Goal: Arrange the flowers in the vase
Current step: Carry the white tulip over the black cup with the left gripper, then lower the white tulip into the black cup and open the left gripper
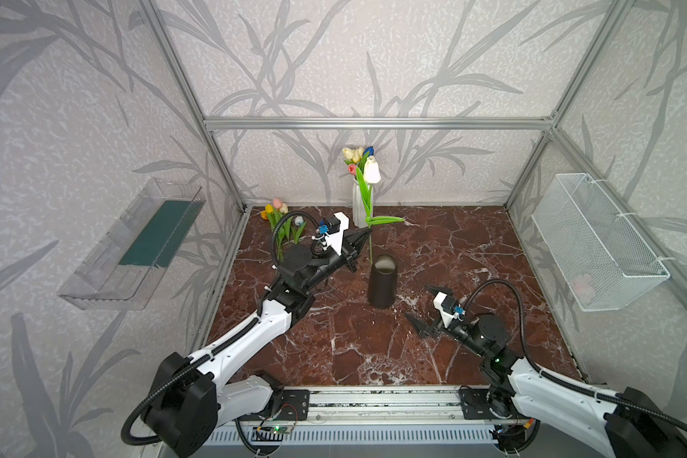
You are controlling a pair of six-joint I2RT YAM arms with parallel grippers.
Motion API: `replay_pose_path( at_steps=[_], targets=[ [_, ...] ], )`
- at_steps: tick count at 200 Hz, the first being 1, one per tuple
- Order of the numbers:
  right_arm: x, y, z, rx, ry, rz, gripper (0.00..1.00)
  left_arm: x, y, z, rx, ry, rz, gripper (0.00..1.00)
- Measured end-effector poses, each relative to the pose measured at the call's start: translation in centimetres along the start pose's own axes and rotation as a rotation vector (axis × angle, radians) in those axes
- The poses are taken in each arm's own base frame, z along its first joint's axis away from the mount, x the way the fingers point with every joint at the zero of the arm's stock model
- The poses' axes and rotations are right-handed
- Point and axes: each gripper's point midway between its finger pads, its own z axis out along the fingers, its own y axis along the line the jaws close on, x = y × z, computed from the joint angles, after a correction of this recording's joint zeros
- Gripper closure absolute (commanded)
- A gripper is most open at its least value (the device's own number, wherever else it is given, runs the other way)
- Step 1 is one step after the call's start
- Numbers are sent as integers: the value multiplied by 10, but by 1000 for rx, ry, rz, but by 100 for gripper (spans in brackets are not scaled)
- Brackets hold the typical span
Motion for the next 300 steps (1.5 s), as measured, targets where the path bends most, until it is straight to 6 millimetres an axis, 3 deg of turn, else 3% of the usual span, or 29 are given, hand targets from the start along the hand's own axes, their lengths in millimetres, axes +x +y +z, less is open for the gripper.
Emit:
replay_pose_path(
  at_steps=[89,115,155,175,224,250,275,292,300],
  targets=[
    [0,0,0,0,-2,0,1,47,0,28,49,32,-73,100],
    [-1,0,0,0,-2,-1,1,62,-9,26,64,71,-39,100],
    [0,0,0,-1,1,0,1,104,-15,13,53,186,-18,100],
    [3,0,1,-2,10,2,1,116,-13,9,44,227,-17,85],
    [4,0,1,-3,13,3,1,127,-11,6,32,275,14,58],
    [3,0,1,-2,11,2,1,127,-11,1,25,303,41,55],
    [0,0,0,-1,3,0,1,115,-9,-7,14,312,82,54],
    [0,0,0,-1,3,0,1,98,-5,-12,-2,299,109,39],
    [1,0,1,-1,3,0,1,88,-3,-15,-14,285,124,37]
  ],
)
